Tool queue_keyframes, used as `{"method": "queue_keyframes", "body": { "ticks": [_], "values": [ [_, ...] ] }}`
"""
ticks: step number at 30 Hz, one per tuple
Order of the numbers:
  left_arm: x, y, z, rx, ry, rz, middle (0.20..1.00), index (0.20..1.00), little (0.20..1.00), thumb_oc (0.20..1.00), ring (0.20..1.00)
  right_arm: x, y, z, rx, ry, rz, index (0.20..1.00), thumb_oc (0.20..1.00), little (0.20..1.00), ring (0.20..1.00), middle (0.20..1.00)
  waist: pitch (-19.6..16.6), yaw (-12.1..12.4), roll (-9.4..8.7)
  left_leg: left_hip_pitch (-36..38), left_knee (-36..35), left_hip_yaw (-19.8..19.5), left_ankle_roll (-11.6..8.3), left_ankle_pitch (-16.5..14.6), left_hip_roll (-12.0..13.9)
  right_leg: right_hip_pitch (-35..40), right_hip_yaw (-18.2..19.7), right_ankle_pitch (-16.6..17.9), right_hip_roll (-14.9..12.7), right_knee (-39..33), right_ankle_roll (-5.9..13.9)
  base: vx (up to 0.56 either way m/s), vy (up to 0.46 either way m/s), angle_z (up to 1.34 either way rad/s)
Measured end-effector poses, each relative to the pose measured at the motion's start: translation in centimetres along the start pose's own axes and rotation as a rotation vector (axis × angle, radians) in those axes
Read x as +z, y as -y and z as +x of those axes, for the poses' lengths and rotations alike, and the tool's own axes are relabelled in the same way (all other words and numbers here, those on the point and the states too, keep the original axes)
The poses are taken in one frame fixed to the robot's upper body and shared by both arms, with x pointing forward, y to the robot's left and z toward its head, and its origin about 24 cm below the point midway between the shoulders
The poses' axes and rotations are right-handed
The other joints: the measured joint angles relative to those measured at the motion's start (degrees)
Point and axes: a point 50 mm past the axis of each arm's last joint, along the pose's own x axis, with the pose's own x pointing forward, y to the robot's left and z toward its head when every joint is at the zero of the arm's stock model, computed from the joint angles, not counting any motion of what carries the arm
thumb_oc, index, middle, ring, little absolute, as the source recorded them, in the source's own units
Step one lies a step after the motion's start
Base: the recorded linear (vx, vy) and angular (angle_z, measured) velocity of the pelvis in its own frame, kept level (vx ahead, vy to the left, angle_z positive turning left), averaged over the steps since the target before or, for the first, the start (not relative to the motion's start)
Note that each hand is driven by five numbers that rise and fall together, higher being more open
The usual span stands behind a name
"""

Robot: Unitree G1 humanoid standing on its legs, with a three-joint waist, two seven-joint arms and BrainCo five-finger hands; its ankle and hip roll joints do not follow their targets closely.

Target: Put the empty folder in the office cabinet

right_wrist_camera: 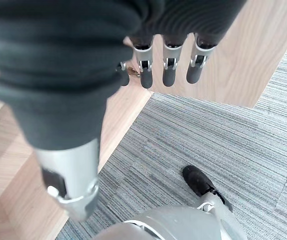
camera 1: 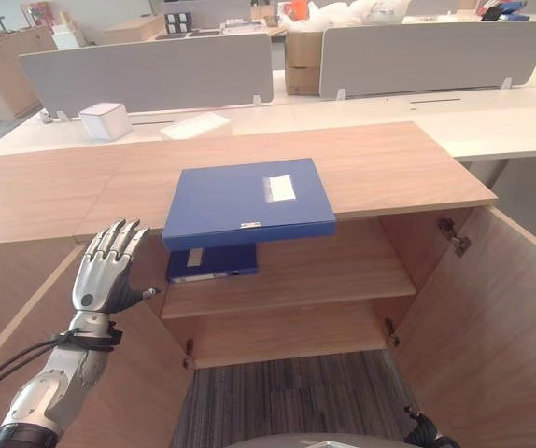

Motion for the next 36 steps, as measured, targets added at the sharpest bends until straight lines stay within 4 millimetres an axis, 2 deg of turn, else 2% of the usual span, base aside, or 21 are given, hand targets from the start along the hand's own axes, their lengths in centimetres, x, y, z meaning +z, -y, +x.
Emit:
{"method": "queue_keyframes", "body": {
  "ticks": [8, 14, 16, 17, 18, 20, 27, 36],
  "values": [
    [1.2, 0.2, 0.9, 0.012, 0.051, -0.012, 1.000, 1.000, 1.000, 1.000, 1.000, 0.3, -0.3, 0.1, 0.003, 0.009, -0.004, 1.000, 1.000, 1.000, 1.000, 1.000, -0.08, 0.01, -0.55, 0.04, 0.00, 0.23, 0.00, -0.01, 0.00, -0.26, 0.15, -0.08, -0.01, 0.00, 0.09, 0.00, 0.000, 0.00],
    [4.0, 0.1, 3.2, 0.039, 0.171, -0.033, 1.000, 1.000, 1.000, 1.000, 1.000, 0.2, -0.6, 0.0, 0.012, 0.008, -0.014, 1.000, 1.000, 1.000, 1.000, 1.000, -0.14, -1.51, -0.82, 0.14, 0.00, 1.26, 0.00, 0.00, 0.02, -1.05, 1.46, 0.02, 0.20, 0.00, -0.01, 0.01, -0.006, -0.08],
    [4.0, 0.1, 3.2, 0.039, 0.171, -0.033, 1.000, 1.000, 1.000, 1.000, 1.000, 0.2, -0.6, 0.0, 0.012, 0.008, -0.014, 1.000, 1.000, 1.000, 1.000, 1.000, -0.14, -1.51, -0.82, 0.14, 0.00, 1.26, 0.00, 0.00, 0.02, -1.05, 1.46, 0.02, 0.20, 0.00, -0.01, 0.01, -0.004, -0.10],
    [5.1, 0.0, 4.0, 0.047, 0.223, -0.040, 1.000, 1.000, 1.000, 1.000, 1.000, 0.3, -0.6, 0.0, 0.012, 0.010, -0.015, 1.000, 1.000, 1.000, 1.000, 1.000, -0.14, -1.97, -0.84, 0.27, 0.00, 1.69, -0.01, 0.01, 0.01, -0.96, 1.61, 0.35, 0.20, 0.01, -0.10, 0.03, -0.005, -0.09],
    [5.3, 0.0, 4.1, 0.046, 0.234, -0.041, 1.000, 1.000, 1.000, 1.000, 1.000, 0.4, -0.5, 0.1, 0.010, 0.014, -0.015, 1.000, 1.000, 1.000, 1.000, 1.000, -0.14, -3.22, -0.85, 0.36, 0.00, 1.71, -0.01, 0.01, 0.02, -0.98, 1.66, 0.47, 0.25, 0.00, -0.08, 0.03, -0.005, -0.09],
    [5.7, 0.1, 4.7, 0.045, 0.248, -0.036, 1.000, 1.000, 1.000, 1.000, 1.000, 0.1, -0.7, 0.0, 0.013, 0.006, -0.014, 1.000, 1.000, 1.000, 1.000, 1.000, -0.12, -4.16, -0.86, 0.46, 0.00, 1.84, -0.01, 0.00, 0.05, -1.07, 1.98, 0.46, 0.34, 0.00, -0.11, 0.01, -0.001, -0.02],
    [6.0, 1.5, 5.9, -0.014, 0.273, 0.034, 1.000, 1.000, 1.000, 1.000, 1.000, 0.2, -0.7, 0.0, 0.012, 0.009, -0.016, 1.000, 1.000, 1.000, 1.000, 1.000, -0.15, -4.62, -0.69, 1.30, 0.00, 3.28, -0.12, -0.46, 0.21, -1.31, 3.07, 0.13, 0.65, 0.00, -0.22, 0.01, 0.005, -0.10],
    [3.5, 2.8, 6.2, -0.051, 0.159, 0.130, 1.000, 1.000, 1.000, 1.000, 1.000, 0.3, -0.6, 0.0, -0.004, 0.016, -0.018, 1.000, 1.000, 1.000, 1.000, 1.000, -0.90, -4.55, -0.31, 1.64, 0.00, 3.50, -0.14, -0.60, 0.30, -0.98, 3.22, 0.51, 0.87, 0.01, -0.24, 0.02, 0.006, 0.00]
  ]
}}
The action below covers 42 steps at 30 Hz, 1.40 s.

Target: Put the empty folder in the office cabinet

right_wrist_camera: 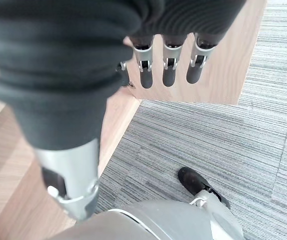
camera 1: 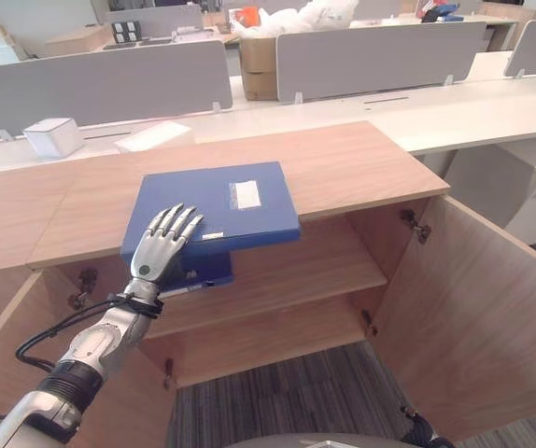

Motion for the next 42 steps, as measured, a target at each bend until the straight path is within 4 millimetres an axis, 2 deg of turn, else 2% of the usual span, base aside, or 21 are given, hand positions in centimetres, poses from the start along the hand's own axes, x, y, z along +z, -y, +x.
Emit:
{"method": "queue_keyframes", "body": {
  "ticks": [1, 3, 15, 20, 23, 24, 27, 31, 39, 42],
  "values": [
    [-0.4, 0.3, 0.1, -0.007, -0.018, 0.018, 1.000, 1.000, 1.000, 1.000, 1.000, 0.0, 0.0, 0.0, 0.002, 0.003, -0.003, 1.000, 1.000, 1.000, 1.000, 1.000, -0.14, 0.01, -0.10, 0.07, 0.00, 0.09, -0.02, 0.00, -0.01, 0.01, 0.06, 0.00, 0.04, 0.01, 0.05, 0.02, 0.021, -0.03],
    [-0.9, 0.4, 0.2, -0.007, -0.044, 0.038, 0.200, 0.200, 0.200, 0.200, 0.200, 0.1, -0.1, 0.0, 0.007, 0.010, -0.012, 1.000, 1.000, 1.000, 1.000, 1.000, -0.48, 0.02, -0.22, 0.24, -0.01, 0.30, -0.03, -0.01, 0.01, 0.02, 0.28, -0.01, 0.02, 0.00, 0.07, 0.05, 0.024, -0.06],
    [-1.4, -1.1, 1.3, 0.079, -0.067, 0.068, 0.200, 0.200, 0.200, 0.200, 0.200, 0.1, -0.3, 0.0, 0.012, 0.011, -0.021, 1.000, 1.000, 1.000, 1.000, 1.000, -1.66, -0.53, -0.32, 0.44, -0.01, 1.32, -0.09, -0.34, 0.03, 0.03, 1.35, -0.22, 0.09, -0.01, -0.12, 0.00, 0.008, -0.04],
    [-0.9, -4.4, 1.9, 0.190, -0.013, 0.046, 0.200, 0.200, 0.200, 0.200, 0.200, 0.1, -0.3, 0.0, 0.009, 0.012, -0.021, 1.000, 1.000, 1.000, 1.000, 1.000, -1.51, 0.20, -0.51, 0.33, 0.00, 1.28, -0.10, -0.29, 0.04, 0.04, 1.26, 0.38, 0.10, 0.00, 0.10, -0.02, 0.001, 0.00],
    [-0.9, -7.1, 1.6, 0.311, -0.009, -0.026, 0.200, 0.200, 0.200, 0.200, 0.200, 0.3, -0.2, 0.0, 0.005, 0.017, -0.021, 1.000, 1.000, 1.000, 1.000, 1.000, -1.16, 0.53, -0.86, 0.46, 0.00, 1.01, -0.12, -0.28, 0.03, 0.08, 1.06, 0.38, 0.06, -0.01, 0.08, -0.01, 0.007, 0.03],
    [-0.9, -7.1, 1.6, 0.311, -0.009, -0.026, 0.200, 0.200, 0.200, 0.200, 0.200, 0.3, -0.2, 0.0, 0.005, 0.017, -0.021, 1.000, 1.000, 1.000, 1.000, 1.000, -1.16, 0.53, -0.86, 0.46, 0.00, 1.01, -0.12, -0.28, 0.03, 0.08, 1.06, 0.38, 0.06, -0.01, 0.08, 0.03, 0.009, 0.04],
    [-0.9, -9.3, 0.9, 0.382, 0.009, -0.061, 0.200, 0.200, 0.200, 0.200, 0.200, 0.5, -0.1, 0.1, -0.002, 0.023, -0.022, 1.000, 1.000, 1.000, 1.000, 1.000, -0.27, 1.13, -1.30, 0.46, -0.01, 0.92, -0.13, -0.29, 0.05, 0.13, 0.81, 0.34, 0.02, -0.03, 0.05, 0.01, 0.005, 0.02],
    [0.8, -13.0, 0.3, 0.557, 0.110, -0.250, 0.200, 0.200, 0.200, 0.200, 0.200, 0.2, -0.3, 0.0, 0.003, 0.015, -0.024, 1.000, 1.000, 1.000, 1.000, 1.000, 0.23, 1.82, -1.91, 0.37, 0.01, 0.68, -0.13, -0.17, 0.03, 0.21, 0.42, 0.37, -0.03, 0.01, 0.05, -0.02, -0.002, 0.02],
    [3.0, -15.7, -0.2, 0.655, 0.256, -0.703, 0.200, 0.200, 0.200, 0.200, 0.200, 0.4, -0.1, 0.1, 0.010, 0.019, -0.026, 1.000, 1.000, 1.000, 1.000, 1.000, 1.16, 1.52, -0.50, 0.48, 0.00, 0.45, -0.09, -0.24, 0.03, 0.39, 0.31, 0.26, -0.05, -0.02, 0.07, 0.01, 0.006, 0.00],
    [3.9, -16.6, -0.6, 0.673, 0.336, -0.959, 0.200, 0.200, 0.200, 0.200, 0.200, 0.5, -0.1, 0.1, 0.012, 0.020, -0.027, 1.000, 1.000, 1.000, 1.000, 1.000, 1.32, 1.55, -0.33, 0.28, 0.00, 0.36, -0.09, -0.24, 0.03, 0.24, 0.31, 0.29, -0.02, -0.02, 0.00, 0.00, 0.000, 0.00]
  ]
}}
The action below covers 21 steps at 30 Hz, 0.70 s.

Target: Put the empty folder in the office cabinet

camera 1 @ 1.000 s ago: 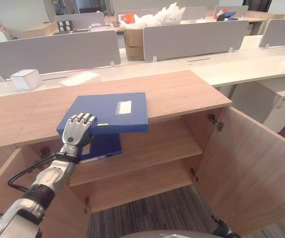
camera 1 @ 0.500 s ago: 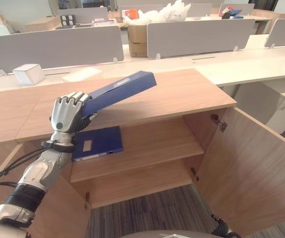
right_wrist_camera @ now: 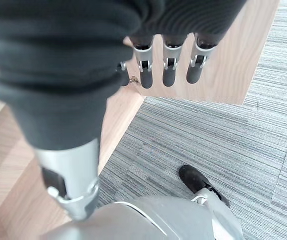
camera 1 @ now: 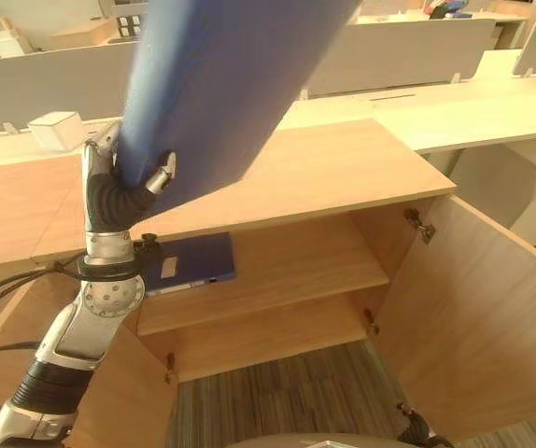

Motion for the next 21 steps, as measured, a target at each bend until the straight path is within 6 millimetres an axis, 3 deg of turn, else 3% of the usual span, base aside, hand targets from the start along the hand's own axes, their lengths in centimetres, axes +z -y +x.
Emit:
{"method": "queue_keyframes", "body": {
  "ticks": [3, 4, 5, 7, 8, 12, 15, 21],
  "values": [
    [0.7, 0.0, 0.2, 0.019, 0.013, -0.164, 0.200, 0.200, 0.200, 0.200, 0.200, 0.0, 0.0, 0.0, 0.000, 0.000, -0.003, 1.000, 1.000, 1.000, 1.000, 1.000, 0.03, -0.04, -0.03, 0.04, 0.03, -0.21, 0.00, 0.03, 0.00, -0.01, -0.13, 0.01, 0.04, 0.03, -0.03, 0.00, 0.000, 0.00],
    [0.8, 0.3, 0.2, 0.021, 0.000, -0.318, 0.200, 0.200, 0.200, 0.200, 0.200, 0.1, 0.2, 0.0, 0.008, 0.006, -0.012, 1.000, 1.000, 1.000, 1.000, 1.000, 0.06, 0.00, -0.11, -0.02, 0.01, -0.28, 0.04, -0.02, -0.01, 0.13, -0.22, -0.01, -0.05, 0.01, -0.02, 0.00, 0.000, 0.00],
    [0.8, 0.3, 0.2, 0.021, 0.000, -0.318, 0.200, 0.200, 0.200, 0.200, 0.200, 0.1, 0.2, 0.0, 0.008, 0.006, -0.012, 1.000, 1.000, 1.000, 1.000, 1.000, 0.06, 0.00, -0.11, -0.02, 0.01, -0.28, 0.04, -0.02, -0.01, 0.13, -0.22, -0.01, -0.05, 0.01, -0.02, 0.00, 0.011, 0.03],
    [0.9, 0.6, 0.1, 0.032, -0.015, -0.498, 0.200, 0.200, 0.200, 0.200, 0.200, 1.5, 0.8, 0.0, 0.007, 0.072, -0.025, 1.000, 1.000, 1.000, 1.000, 1.000, 0.24, -0.05, -0.38, -0.02, 0.01, -0.46, 0.03, 0.01, 0.05, 0.21, -0.31, 0.00, 0.05, 0.01, -0.04, -0.04, 0.011, 0.02],
    [0.8, 0.8, 0.0, 0.028, -0.022, -0.557, 0.200, 0.200, 0.200, 0.200, 0.200, 2.3, 1.5, -0.1, -0.003, 0.116, -0.036, 1.000, 1.000, 1.000, 1.000, 1.000, 0.31, -0.14, -0.56, -0.05, 0.04, -0.46, 0.03, 0.03, 0.02, 0.20, -0.30, 0.04, 0.10, 0.22, -0.02, -0.05, 0.009, -0.01],
    [0.1, 1.2, -1.8, -0.007, -0.094, -0.762, 0.200, 0.200, 0.200, 0.200, 0.200, 9.0, 6.4, -2.9, -0.110, 0.484, -0.082, 1.000, 1.000, 1.000, 1.000, 1.000, 0.62, -1.26, -0.95, -0.05, 0.01, -0.31, 0.04, 0.00, 0.12, 0.02, -0.10, 0.06, 0.17, 0.02, -0.01, 0.00, 0.000, 0.00],
    [-0.5, 1.4, -3.3, -0.026, -0.159, -0.869, 0.200, 0.200, 0.200, 0.200, 0.200, 12.8, 9.2, -6.3, -0.114, 0.708, -0.091, 1.000, 1.000, 1.000, 1.000, 1.000, 1.19, -1.13, -1.84, -0.08, 0.02, -0.31, 0.04, 0.04, 0.22, 0.08, -0.10, 0.08, 0.27, 0.02, -0.09, 0.00, 0.000, 0.00],
    [-1.3, 1.4, -4.9, -0.064, -0.266, -0.936, 0.200, 0.200, 0.200, 0.200, 0.200, 15.7, 10.3, -9.3, -0.019, 0.913, -0.004, 1.000, 1.000, 1.000, 1.000, 1.000, 1.83, 0.45, -3.69, -0.01, 0.16, -0.64, 0.03, 0.05, 0.21, 0.40, -0.49, 0.10, 0.20, 0.07, -0.08, 0.00, 0.002, 0.02]
  ]
}}
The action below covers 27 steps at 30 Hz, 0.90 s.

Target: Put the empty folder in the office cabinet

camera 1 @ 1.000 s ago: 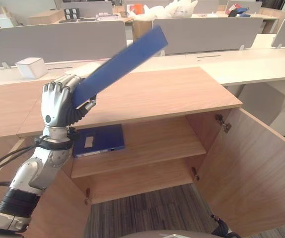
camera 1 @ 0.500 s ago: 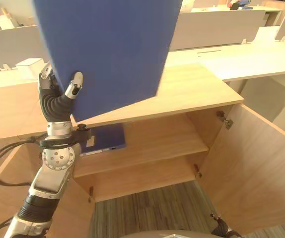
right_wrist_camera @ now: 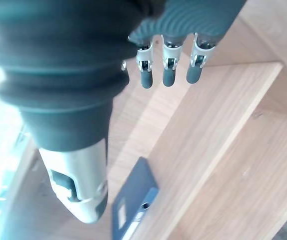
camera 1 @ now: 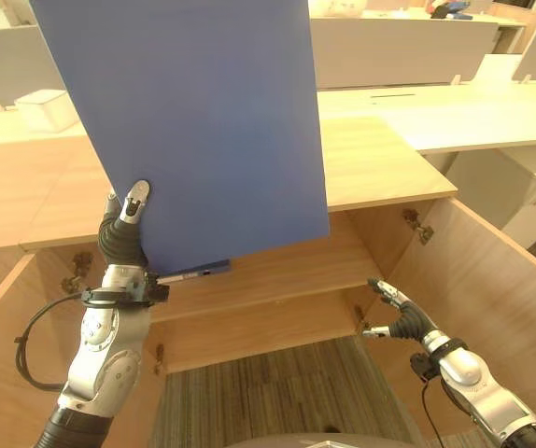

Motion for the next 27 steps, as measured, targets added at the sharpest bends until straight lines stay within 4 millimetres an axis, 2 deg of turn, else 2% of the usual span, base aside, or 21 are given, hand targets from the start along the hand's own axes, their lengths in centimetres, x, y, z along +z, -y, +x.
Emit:
{"method": "queue_keyframes", "body": {
  "ticks": [2, 3, 7, 13, 15, 16, 17, 19, 20, 21, 22, 23, 24, 26, 27],
  "values": [
    [-0.4, -0.4, -0.7, 0.007, -0.049, -0.009, 0.200, 0.200, 0.200, 0.200, 0.200, 3.0, 0.0, 0.2, 0.055, 0.135, 0.035, 1.000, 1.000, 1.000, 1.000, 1.000, -0.01, 0.06, -0.12, 0.19, 0.10, -0.03, 0.00, -0.01, -0.02, 0.27, -0.08, -0.01, -0.07, -0.01, 0.01, 0.01, 0.004, 0.03],
    [-0.4, -0.4, -0.7, 0.007, -0.049, -0.009, 0.200, 0.200, 0.200, 0.200, 0.200, 3.0, 0.0, 0.2, 0.055, 0.135, 0.035, 1.000, 1.000, 1.000, 1.000, 1.000, -0.01, 0.06, -0.12, 0.19, 0.10, -0.03, 0.00, -0.01, -0.02, 0.27, -0.08, -0.01, -0.07, -0.01, 0.01, 0.01, 0.002, 0.03],
    [-0.8, -0.5, -1.3, 0.002, -0.088, -0.025, 0.200, 0.200, 0.200, 0.200, 0.200, 5.7, 0.9, 0.3, 0.087, 0.252, 0.085, 1.000, 1.000, 1.000, 1.000, 1.000, 0.00, 0.95, -0.16, 0.13, 0.32, -0.12, 0.00, -0.02, 0.01, 0.27, -0.11, -0.03, -0.03, 0.01, 0.00, 0.00, 0.000, 0.00],
    [-1.1, -0.8, -1.9, 0.015, -0.121, -0.027, 0.200, 0.200, 0.200, 0.200, 0.200, 7.8, 3.2, 0.2, 0.011, 0.362, 0.156, 1.000, 1.000, 1.000, 1.000, 1.000, 0.09, 1.38, 0.03, 0.09, 0.15, -0.10, 0.03, -0.03, 0.03, 0.23, -0.15, -0.05, -0.09, -0.05, 0.01, 0.00, 0.000, 0.00],
    [-1.1, -0.8, -1.9, 0.015, -0.121, -0.027, 0.200, 0.200, 0.200, 0.200, 0.200, 7.8, 3.2, 0.2, 0.011, 0.362, 0.156, 1.000, 1.000, 1.000, 1.000, 1.000, 0.09, 1.38, 0.03, 0.09, 0.15, -0.10, 0.03, -0.03, 0.03, 0.23, -0.15, -0.05, -0.09, -0.05, 0.01, 0.00, 0.000, 0.00],
    [-1.1, -0.7, -1.9, 0.001, -0.119, -0.025, 0.200, 0.200, 0.200, 0.200, 0.200, 10.0, 5.1, 0.4, -0.055, 0.457, 0.155, 1.000, 1.000, 1.000, 1.000, 1.000, 0.10, 1.30, 0.15, 0.07, -0.13, -0.09, 0.07, -0.06, 0.06, 0.18, -0.16, -0.26, -0.06, -0.06, -0.21, 0.00, 0.000, 0.00],
    [-1.1, -0.7, -1.9, 0.001, -0.119, -0.025, 0.200, 0.200, 0.200, 0.200, 0.200, 10.0, 5.1, 0.4, -0.055, 0.457, 0.155, 1.000, 1.000, 1.000, 1.000, 1.000, 0.10, 1.30, 0.15, 0.07, -0.13, -0.09, 0.07, -0.06, 0.06, 0.18, -0.16, -0.26, -0.06, -0.06, -0.21, 0.00, 0.000, 0.00],
    [-1.1, -0.8, -2.0, 0.003, -0.123, -0.024, 0.200, 0.200, 0.200, 0.200, 0.200, 11.5, 6.3, 0.3, -0.102, 0.524, 0.133, 1.000, 1.000, 1.000, 1.000, 1.000, 0.10, 1.85, 0.26, -0.05, -0.13, -0.10, 0.14, -0.10, 0.09, 0.13, -0.17, -0.28, -0.08, -0.05, -0.25, 0.00, 0.000, 0.00],
    [-1.1, -0.8, -2.0, 0.003, -0.123, -0.024, 0.200, 0.200, 0.200, 0.200, 0.200, 11.5, 6.3, 0.3, -0.102, 0.524, 0.133, 1.000, 1.000, 1.000, 1.000, 1.000, 0.10, 1.85, 0.26, -0.05, -0.13, -0.10, 0.14, -0.10, 0.09, 0.13, -0.17, -0.28, -0.08, -0.05, -0.25, 0.00, 0.000, 0.00],
    [-1.3, -1.0, -2.2, 0.009, -0.135, -0.024, 0.200, 0.200, 0.200, 0.200, 0.200, 13.9, 6.9, 0.3, -0.106, 0.622, 0.097, 1.000, 1.000, 1.000, 1.000, 1.000, 0.05, 1.58, 0.37, -0.05, -0.10, -0.13, 0.05, -0.04, 0.09, 0.11, -0.19, -0.27, -0.02, -0.05, -0.25, 0.00, 0.000, 0.00],
    [-1.3, -1.0, -2.2, 0.009, -0.135, -0.024, 0.200, 0.200, 0.200, 0.200, 0.200, 13.9, 6.9, 0.3, -0.106, 0.622, 0.097, 1.000, 1.000, 1.000, 1.000, 1.000, 0.05, 1.58, 0.37, -0.05, -0.10, -0.13, 0.05, -0.04, 0.09, 0.11, -0.19, -0.27, -0.02, -0.05, -0.25, 0.00, 0.000, 0.00],
    [-1.6, -1.2, -2.3, 0.018, -0.151, -0.023, 0.200, 0.200, 0.200, 0.200, 0.200, 15.7, 7.6, 0.4, -0.117, 0.693, 0.075, 1.000, 1.000, 1.000, 1.000, 1.000, 0.02, 1.96, 0.36, 0.03, 0.20, -0.15, 0.02, -0.01, 0.09, 0.23, -0.18, -0.23, 0.00, 0.02, -0.24, 0.00, 0.000, 0.00],
    [-1.6, -1.2, -2.3, 0.018, -0.151, -0.023, 0.200, 0.200, 0.200, 0.200, 0.200, 15.7, 7.6, 0.4, -0.117, 0.693, 0.075, 1.000, 1.000, 1.000, 1.000, 1.000, 0.02, 1.96, 0.36, 0.03, 0.20, -0.15, 0.02, -0.01, 0.09, 0.23, -0.18, -0.23, 0.00, 0.02, -0.24, 0.00, 0.000, 0.00],
    [-2.0, -1.2, -2.4, 0.015, -0.177, -0.027, 0.200, 0.200, 0.200, 0.200, 0.200, 19.2, 7.8, 1.6, -0.061, 0.782, 0.053, 1.000, 1.000, 1.000, 1.000, 1.000, -0.21, 1.94, 0.18, 0.04, 0.39, -0.20, 0.00, 0.00, 0.07, 0.29, -0.15, -0.03, 0.02, 0.23, -0.17, 0.00, 0.000, 0.00],
    [-2.0, -1.2, -2.4, 0.015, -0.177, -0.027, 0.200, 0.200, 0.200, 0.200, 0.200, 19.2, 7.8, 1.6, -0.061, 0.782, 0.053, 1.000, 1.000, 1.000, 1.000, 1.000, -0.21, 1.94, 0.18, 0.04, 0.39, -0.20, 0.00, 0.00, 0.07, 0.29, -0.15, -0.03, 0.02, 0.23, -0.17, 0.00, 0.000, 0.00]
  ]
}}
